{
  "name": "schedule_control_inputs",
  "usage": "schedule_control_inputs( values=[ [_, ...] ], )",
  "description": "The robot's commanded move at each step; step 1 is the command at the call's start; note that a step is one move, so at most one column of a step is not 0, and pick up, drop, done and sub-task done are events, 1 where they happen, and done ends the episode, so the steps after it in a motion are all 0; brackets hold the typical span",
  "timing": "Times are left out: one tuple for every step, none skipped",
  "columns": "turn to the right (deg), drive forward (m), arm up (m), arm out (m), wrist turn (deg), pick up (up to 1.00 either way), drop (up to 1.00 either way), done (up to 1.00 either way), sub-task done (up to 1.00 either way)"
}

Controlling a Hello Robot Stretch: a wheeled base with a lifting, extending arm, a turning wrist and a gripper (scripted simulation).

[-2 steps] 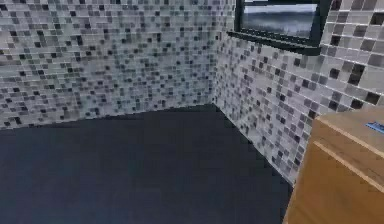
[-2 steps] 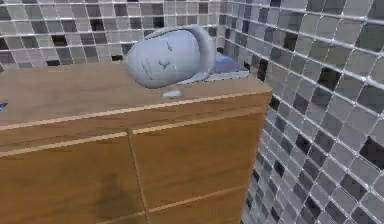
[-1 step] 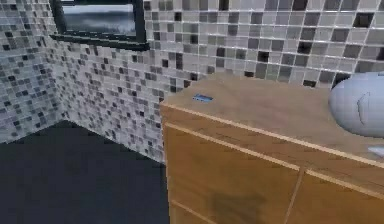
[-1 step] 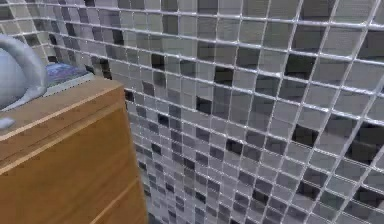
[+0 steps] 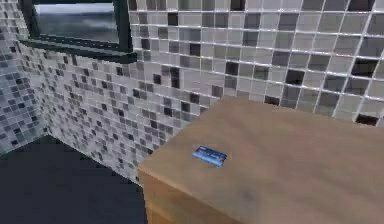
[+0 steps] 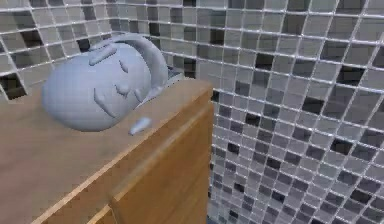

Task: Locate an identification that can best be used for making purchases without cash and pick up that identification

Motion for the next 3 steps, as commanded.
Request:
schedule_control_inputs(
  values=[
    [-45.0,0.00,0.00,0.00,0.0,0.00,0.00,0.00,0.00],
    [-33.0,0.00,0.00,0.00,0.0,0.00,0.00,0.00,0.00],
    [0.0,0.00,0.50,0.00,0.0,0.00,0.00,0.00,0.00]
  ],
)
